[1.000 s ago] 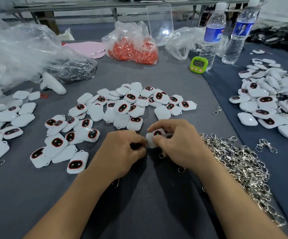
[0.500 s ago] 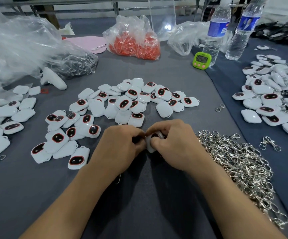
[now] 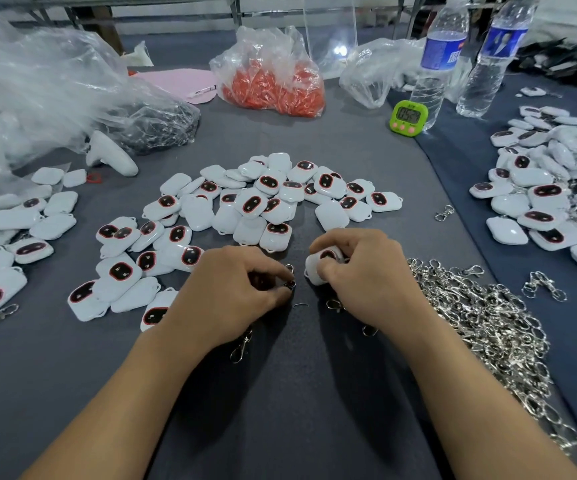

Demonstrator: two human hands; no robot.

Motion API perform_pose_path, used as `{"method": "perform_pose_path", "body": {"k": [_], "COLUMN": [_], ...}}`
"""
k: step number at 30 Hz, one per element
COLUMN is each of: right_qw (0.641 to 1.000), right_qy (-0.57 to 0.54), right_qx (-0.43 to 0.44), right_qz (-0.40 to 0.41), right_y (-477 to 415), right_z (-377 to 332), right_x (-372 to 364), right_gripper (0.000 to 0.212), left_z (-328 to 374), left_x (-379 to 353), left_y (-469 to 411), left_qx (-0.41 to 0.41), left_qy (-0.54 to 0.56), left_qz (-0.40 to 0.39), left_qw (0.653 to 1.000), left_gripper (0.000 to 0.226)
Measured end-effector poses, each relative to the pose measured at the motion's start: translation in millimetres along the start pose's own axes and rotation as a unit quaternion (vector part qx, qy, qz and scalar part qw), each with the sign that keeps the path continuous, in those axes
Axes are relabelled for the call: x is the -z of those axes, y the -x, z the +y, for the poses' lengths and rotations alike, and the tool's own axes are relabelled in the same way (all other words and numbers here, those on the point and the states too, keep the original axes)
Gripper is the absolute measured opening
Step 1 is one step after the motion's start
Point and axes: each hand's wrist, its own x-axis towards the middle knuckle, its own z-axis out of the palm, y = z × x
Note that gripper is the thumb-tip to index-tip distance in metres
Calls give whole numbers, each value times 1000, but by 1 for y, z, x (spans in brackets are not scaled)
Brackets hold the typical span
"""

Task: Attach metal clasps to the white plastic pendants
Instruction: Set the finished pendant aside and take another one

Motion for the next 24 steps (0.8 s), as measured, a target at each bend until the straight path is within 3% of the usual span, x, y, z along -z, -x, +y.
{"method": "perform_pose_path", "body": {"k": [8,12,15,24], "right_qw": [1000,998,998,997], "right_qy": [-27,-53,-53,-79], "right_qx": [-6,8,21,18], "right_qz": [9,36,7,14], "right_y": [3,3,5,4], "right_z": [-4,-7,-9,-9], "right_x": [-2,-6,-9,-11], "right_gripper": [17,12,13,11], "left_z": [11,8,6,7], "left_x": [-17,-15,-11,-12], "left_y": [-1,-4,-7,-10], "left_qx": [-89,9,57,44], "left_qy": [-95,64,172,227], "left_qz": [71,135,149,95], "left_qw": [989,989,972,968], "left_gripper": [10,6,8,15]}}
